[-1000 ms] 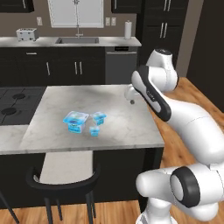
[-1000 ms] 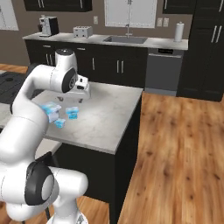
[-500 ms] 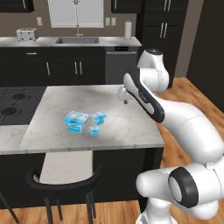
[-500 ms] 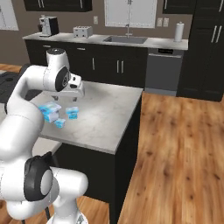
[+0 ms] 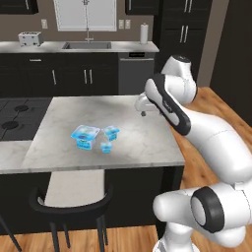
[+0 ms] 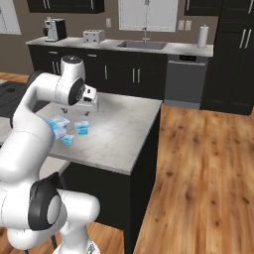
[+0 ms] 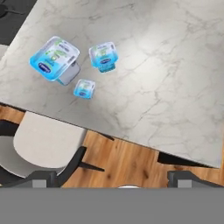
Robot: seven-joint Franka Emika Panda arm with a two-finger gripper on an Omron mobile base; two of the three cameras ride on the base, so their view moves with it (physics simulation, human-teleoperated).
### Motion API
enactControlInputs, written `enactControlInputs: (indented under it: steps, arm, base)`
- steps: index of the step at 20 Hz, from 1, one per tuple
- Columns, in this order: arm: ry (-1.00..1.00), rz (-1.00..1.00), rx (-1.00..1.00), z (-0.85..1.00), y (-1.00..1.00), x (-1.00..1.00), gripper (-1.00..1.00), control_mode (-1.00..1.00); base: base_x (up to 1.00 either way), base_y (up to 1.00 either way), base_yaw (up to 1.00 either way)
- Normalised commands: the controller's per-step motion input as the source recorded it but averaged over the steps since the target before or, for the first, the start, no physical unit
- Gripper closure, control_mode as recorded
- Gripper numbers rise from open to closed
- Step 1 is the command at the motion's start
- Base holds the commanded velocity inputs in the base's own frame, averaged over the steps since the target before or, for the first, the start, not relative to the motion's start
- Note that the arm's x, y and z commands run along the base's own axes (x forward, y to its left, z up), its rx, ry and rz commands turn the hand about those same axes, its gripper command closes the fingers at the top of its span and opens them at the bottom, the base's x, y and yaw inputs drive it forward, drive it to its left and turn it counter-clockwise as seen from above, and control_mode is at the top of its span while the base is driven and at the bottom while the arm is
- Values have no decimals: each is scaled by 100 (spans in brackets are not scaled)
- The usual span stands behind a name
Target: Stack the yogurt containers by placing the smaller containers on top of the larger containers.
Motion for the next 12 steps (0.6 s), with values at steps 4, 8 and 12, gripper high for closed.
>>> enactControlInputs:
  steps: [4, 8, 12]
  arm:
    - [11, 3, 10, 0, 0, 0, -100, -100]
    - [10, 2, 8, 0, 0, 0, -100, -100]
    - [1, 2, 4, 0, 3, 10, -100, -100]
  base:
    - [0, 0, 0]
    - [0, 0, 0]
    - [0, 0, 0]
